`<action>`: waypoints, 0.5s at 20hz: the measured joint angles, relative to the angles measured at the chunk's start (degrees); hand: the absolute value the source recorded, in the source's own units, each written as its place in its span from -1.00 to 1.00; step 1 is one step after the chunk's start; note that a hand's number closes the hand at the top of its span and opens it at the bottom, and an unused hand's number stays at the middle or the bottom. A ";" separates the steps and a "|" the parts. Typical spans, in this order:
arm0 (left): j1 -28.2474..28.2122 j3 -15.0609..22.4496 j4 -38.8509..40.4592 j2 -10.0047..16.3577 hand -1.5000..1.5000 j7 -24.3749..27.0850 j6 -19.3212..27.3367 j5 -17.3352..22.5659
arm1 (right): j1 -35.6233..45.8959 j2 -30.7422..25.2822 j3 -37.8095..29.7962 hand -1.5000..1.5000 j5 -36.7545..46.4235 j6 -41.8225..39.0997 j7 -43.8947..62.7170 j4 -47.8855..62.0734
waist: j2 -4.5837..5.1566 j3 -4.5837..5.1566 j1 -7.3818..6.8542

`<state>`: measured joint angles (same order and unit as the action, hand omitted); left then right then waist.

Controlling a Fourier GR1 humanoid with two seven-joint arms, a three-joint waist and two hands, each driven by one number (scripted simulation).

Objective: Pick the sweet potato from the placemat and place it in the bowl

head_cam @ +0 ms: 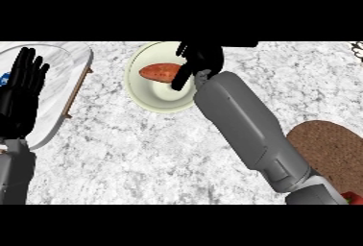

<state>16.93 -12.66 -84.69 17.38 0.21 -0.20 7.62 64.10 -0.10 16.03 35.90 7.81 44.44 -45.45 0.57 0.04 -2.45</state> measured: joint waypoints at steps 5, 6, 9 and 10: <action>1.37 0.66 0.88 -0.76 0.00 0.13 0.55 -0.55 | -1.57 0.06 0.28 -1.00 -7.89 9.79 -5.86 4.10 | 0.30 -0.03 -0.80; 1.20 0.61 0.84 -0.67 0.00 0.22 0.17 -0.32 | -1.73 0.07 -0.29 -1.00 -9.16 11.75 -7.74 4.73 | 0.36 -0.04 -0.95; 1.26 0.64 0.63 -0.70 0.00 -0.16 0.42 -0.46 | -2.18 0.09 -1.35 -1.00 -11.29 18.11 -13.09 5.41 | 0.30 -0.06 -0.71; 0.74 0.58 0.67 -0.82 0.00 0.28 0.25 -0.38 | -2.16 0.08 -1.93 -1.00 -11.44 20.63 -14.61 5.76 | 0.30 -0.06 -0.66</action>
<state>17.67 -12.07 -84.02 16.55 0.49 0.04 7.24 61.94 -0.01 14.10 24.47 28.45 29.83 -39.69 0.87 -0.02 -3.11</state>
